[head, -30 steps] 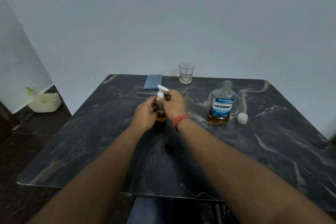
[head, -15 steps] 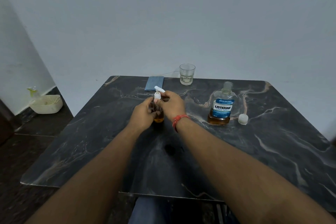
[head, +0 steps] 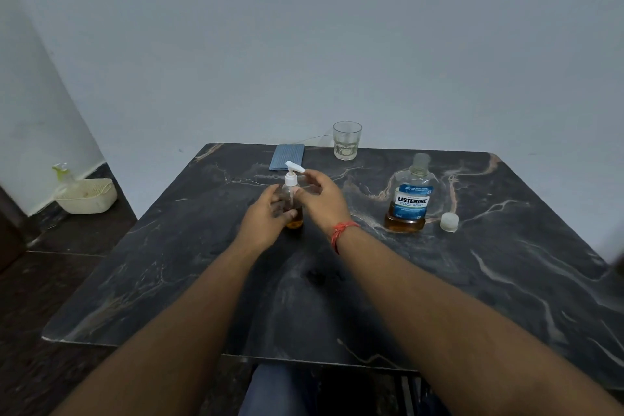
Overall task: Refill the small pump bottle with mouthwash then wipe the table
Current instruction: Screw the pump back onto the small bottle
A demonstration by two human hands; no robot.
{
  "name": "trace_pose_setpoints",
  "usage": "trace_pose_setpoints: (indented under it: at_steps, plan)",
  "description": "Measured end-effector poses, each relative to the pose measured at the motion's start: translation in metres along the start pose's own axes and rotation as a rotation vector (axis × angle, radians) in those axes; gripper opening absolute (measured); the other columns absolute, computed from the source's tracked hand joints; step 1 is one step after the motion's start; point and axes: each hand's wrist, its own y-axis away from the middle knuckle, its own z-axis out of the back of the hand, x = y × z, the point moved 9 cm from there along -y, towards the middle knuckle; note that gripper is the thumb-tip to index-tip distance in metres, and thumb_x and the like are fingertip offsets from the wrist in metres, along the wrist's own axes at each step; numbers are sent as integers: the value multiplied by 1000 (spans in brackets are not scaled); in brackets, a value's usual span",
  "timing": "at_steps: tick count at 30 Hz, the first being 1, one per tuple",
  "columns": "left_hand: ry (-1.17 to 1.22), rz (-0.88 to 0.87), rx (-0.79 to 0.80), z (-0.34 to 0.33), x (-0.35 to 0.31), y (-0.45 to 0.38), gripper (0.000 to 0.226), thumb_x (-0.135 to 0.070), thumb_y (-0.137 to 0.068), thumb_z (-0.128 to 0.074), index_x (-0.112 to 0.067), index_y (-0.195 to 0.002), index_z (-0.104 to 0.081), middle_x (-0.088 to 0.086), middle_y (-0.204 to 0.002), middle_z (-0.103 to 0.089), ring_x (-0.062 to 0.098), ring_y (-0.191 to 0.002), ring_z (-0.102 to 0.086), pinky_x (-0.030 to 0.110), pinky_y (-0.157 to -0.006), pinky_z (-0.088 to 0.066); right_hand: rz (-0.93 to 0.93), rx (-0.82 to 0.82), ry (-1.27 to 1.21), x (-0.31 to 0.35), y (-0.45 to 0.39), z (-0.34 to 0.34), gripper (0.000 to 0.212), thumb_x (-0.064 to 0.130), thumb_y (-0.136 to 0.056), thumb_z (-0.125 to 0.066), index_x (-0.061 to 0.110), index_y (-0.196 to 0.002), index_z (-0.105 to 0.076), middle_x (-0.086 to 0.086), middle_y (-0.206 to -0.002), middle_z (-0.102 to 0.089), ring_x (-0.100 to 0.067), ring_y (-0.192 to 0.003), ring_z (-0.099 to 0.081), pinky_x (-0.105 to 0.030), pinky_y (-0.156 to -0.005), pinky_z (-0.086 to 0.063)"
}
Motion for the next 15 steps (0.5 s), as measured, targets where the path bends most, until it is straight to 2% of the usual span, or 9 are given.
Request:
trace_pose_setpoints:
  at_steps: [2, 5, 8, 12, 15]
  plan:
    - [-23, -7, -52, 6, 3, 3, 70, -17, -91, -71, -17, -151, -35, 4, -148, -51, 19, -135, -49, 38, -113, -38, 1, -26, 26, -2, 1, 11, 47, 20, -89, -67, 17, -135, -54, 1, -135, -56, -13, -125, -50, -31, -106, -42]
    - [-140, -31, -138, 15, 6, 9, 71, -33, -95, -66, -22, -154, -29, -2, -153, -45, 16, -139, -42, 30, -107, -32, -24, -61, 94, -10, 1, 30, 50, 25, -92, -62, 24, -140, -47, 4, -145, -47, -12, -133, -42, -36, -110, -38]
    - [-261, -66, -169, 16, 6, 19, 72, -45, -95, -61, -24, -155, -27, -4, -156, -40, 17, -142, -38, 36, -109, -33, -49, -101, 162, -16, 3, 47, 53, 27, -94, -60, 24, -144, -43, 2, -150, -42, -15, -137, -39, -36, -111, -37]
    - [-366, -69, -195, 13, 3, 31, 75, -51, -94, -59, -23, -155, -28, 1, -158, -38, 23, -145, -34, 44, -115, -33, -67, -103, 295, -21, 9, 56, 57, 33, -94, -59, 24, -146, -38, -2, -153, -38, -21, -140, -36, -36, -109, -35]
    - [-557, -196, -239, 7, -16, 44, 72, -54, -95, -55, -18, -153, -31, 7, -155, -42, 27, -145, -33, 46, -118, -27, -64, -68, 420, -24, 16, 58, 62, 35, -94, -59, 23, -149, -32, -3, -156, -33, -23, -143, -31, -39, -111, -32]
